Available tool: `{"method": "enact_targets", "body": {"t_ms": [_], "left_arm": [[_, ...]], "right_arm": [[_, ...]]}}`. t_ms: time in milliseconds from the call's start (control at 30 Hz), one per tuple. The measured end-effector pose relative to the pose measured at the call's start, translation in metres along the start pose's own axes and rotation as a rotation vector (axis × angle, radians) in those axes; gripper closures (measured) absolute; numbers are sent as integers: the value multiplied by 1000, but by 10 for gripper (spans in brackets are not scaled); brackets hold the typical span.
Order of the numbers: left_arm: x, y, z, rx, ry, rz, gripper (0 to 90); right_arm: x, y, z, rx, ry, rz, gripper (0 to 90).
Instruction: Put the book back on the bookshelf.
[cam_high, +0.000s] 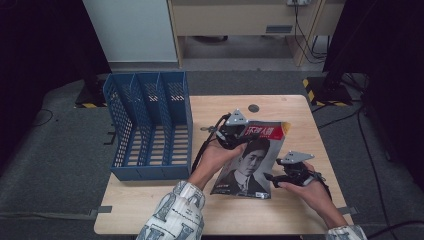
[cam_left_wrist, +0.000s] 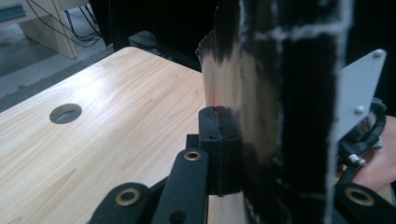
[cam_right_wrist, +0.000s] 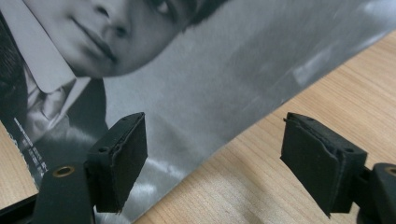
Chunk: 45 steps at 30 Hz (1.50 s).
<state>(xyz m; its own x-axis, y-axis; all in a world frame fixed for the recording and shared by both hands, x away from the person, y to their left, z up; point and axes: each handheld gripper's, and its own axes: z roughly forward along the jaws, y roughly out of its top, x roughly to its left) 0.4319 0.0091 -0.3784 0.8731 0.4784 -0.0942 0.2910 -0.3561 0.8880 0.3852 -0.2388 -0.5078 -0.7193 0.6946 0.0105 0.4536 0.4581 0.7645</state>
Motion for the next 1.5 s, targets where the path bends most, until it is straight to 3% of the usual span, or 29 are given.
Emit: {"method": "enact_targets", "body": {"t_ms": [400, 767, 933, 1133, 1267, 1500], "left_arm": [[-5, 14, -13, -44, -42, 25, 866], [-6, 17, -15, -60, -60, 37, 866], [-5, 17, -15, -70, -61, 28, 866], [-2, 16, -17, -69, -54, 17, 866], [1, 14, -18, -78, -55, 5, 866], [4, 12, -21, -99, -52, -11, 866]], "right_arm": [[0, 2, 1, -22, 9, -9, 232], [1, 3, 13, -3, 65, -19, 294], [3, 5, 14, -1, 96, -32, 382], [0, 5, 10, 5, 71, -44, 607], [1, 6, 7, 14, 49, -62, 709], [2, 13, 3, 20, 49, -83, 806]]}}
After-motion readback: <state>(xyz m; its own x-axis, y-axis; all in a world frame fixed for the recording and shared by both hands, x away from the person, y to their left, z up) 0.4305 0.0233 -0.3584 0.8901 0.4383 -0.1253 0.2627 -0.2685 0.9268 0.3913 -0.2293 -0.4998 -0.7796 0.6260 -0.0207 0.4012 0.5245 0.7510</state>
